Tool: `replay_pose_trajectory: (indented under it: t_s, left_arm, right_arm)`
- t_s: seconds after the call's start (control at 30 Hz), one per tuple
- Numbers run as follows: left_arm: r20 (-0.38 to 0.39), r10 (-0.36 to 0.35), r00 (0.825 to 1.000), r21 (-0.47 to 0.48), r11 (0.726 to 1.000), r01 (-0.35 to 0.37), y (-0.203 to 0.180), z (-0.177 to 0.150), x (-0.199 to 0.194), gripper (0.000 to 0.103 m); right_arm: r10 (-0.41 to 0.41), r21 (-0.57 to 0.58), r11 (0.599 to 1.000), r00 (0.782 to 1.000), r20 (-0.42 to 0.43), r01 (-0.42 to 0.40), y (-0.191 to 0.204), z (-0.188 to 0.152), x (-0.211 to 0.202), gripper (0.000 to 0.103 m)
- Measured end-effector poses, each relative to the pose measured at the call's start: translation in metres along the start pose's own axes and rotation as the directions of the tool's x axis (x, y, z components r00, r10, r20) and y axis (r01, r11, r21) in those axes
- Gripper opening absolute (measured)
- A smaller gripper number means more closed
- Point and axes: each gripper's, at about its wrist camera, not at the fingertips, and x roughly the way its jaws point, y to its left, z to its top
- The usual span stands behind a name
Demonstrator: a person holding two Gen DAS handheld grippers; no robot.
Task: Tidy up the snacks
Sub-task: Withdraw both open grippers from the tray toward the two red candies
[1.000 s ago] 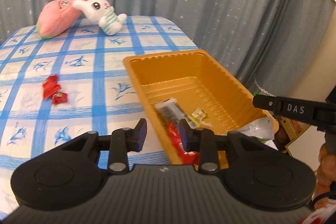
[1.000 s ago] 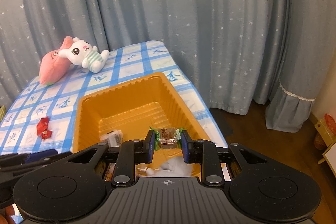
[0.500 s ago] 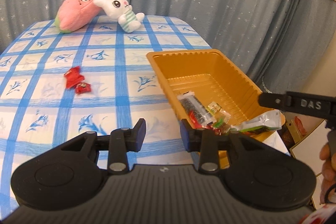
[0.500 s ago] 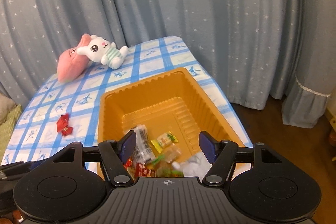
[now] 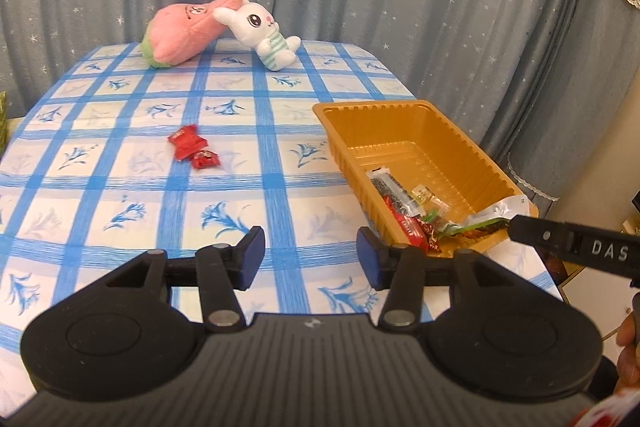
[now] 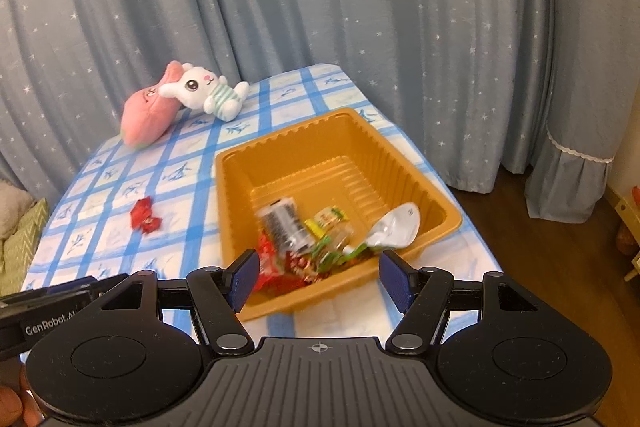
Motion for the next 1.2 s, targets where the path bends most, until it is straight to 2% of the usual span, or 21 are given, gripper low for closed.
replay_pose_trajectory:
  t_s: [0.23,0.4,0.53,0.93,1.2]
  left_arm:
    - [0.013,0.023,1.0,-0.015,1.0,-0.022,0.013,-0.004,-0.021,0.053]
    - [0.026,0.037,0.999,-0.023,0.999,-0.036,0.021,-0.006,-0.032,0.062]
    - [0.033,0.051,0.998,-0.033,0.998,-0.05,0.03,-0.007,-0.038,0.063]
    - [0.037,0.121,0.992,-0.087,0.989,-0.117,0.075,-0.004,-0.04,0.078]
    - [0.036,0.164,0.986,-0.106,0.982,-0.159,0.105,0.004,-0.033,0.08]
  right_arm:
    - [0.021,-0.04,0.999,1.0,-0.002,-0.021,0.022,-0.012,-0.012,0.066]
    - [0.037,-0.065,0.997,0.999,-0.001,-0.037,0.038,-0.016,-0.016,0.066]
    - [0.045,-0.079,0.996,0.999,-0.003,-0.045,0.045,-0.018,-0.018,0.066]
    - [0.075,-0.117,0.99,0.997,-0.027,-0.077,0.069,-0.021,-0.004,0.066]
    - [0.109,-0.154,0.982,0.993,-0.039,-0.114,0.092,-0.021,0.012,0.066]
